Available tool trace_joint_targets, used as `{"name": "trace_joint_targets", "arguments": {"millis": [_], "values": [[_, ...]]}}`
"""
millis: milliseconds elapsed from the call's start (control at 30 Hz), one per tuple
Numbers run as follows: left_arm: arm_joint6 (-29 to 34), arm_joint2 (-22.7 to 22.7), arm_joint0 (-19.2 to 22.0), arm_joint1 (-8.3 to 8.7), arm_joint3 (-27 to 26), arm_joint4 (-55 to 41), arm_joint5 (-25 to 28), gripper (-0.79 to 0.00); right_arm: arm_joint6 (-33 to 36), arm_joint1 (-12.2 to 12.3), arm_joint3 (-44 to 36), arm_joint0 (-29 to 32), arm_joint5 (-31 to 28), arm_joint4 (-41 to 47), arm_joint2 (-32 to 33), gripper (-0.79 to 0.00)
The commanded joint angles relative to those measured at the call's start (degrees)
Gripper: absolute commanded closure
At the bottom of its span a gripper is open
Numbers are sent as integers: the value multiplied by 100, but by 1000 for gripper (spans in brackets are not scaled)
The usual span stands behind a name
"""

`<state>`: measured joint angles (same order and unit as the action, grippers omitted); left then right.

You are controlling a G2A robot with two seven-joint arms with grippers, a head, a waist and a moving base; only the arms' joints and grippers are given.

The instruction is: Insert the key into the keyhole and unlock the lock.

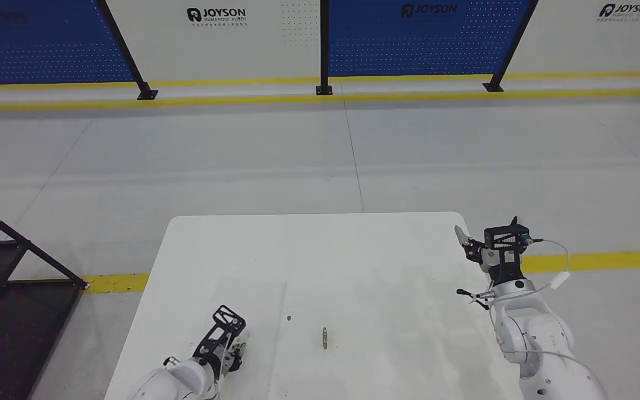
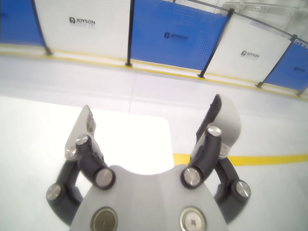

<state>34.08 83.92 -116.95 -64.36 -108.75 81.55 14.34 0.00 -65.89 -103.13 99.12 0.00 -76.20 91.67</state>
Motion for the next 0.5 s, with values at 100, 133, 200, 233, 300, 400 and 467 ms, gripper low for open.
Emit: {"name": "trace_joint_targets", "arguments": {"millis": [100, 133, 200, 233, 300, 400, 467], "values": [[-95, -29, -24, 4, -21, 108, -85, -222, 0, 0, 0, 0, 0, 0, 0, -785], [-111, -29, -39, 4, -29, 132, -116, -222, 0, 0, 0, 0, 0, 0, 0, -785], [-131, -28, -59, 6, -60, 146, -142, -225, 0, 0, 0, 0, 0, 0, 0, -785], [-139, -24, -68, 8, -73, 155, -143, -219, 0, 0, 0, 0, 0, 0, 0, -785], [-174, -8, -79, 10, -93, 181, -185, -219, 0, 0, 0, 0, 0, 0, 0, -785], [-193, -11, -89, 13, -89, 189, -196, -225, 0, 0, 0, 0, 0, 0, 0, -785], [-208, -11, -93, 15, -91, 187, -192, -222, 0, 0, 0, 0, 0, 0, 0, -785]]}}
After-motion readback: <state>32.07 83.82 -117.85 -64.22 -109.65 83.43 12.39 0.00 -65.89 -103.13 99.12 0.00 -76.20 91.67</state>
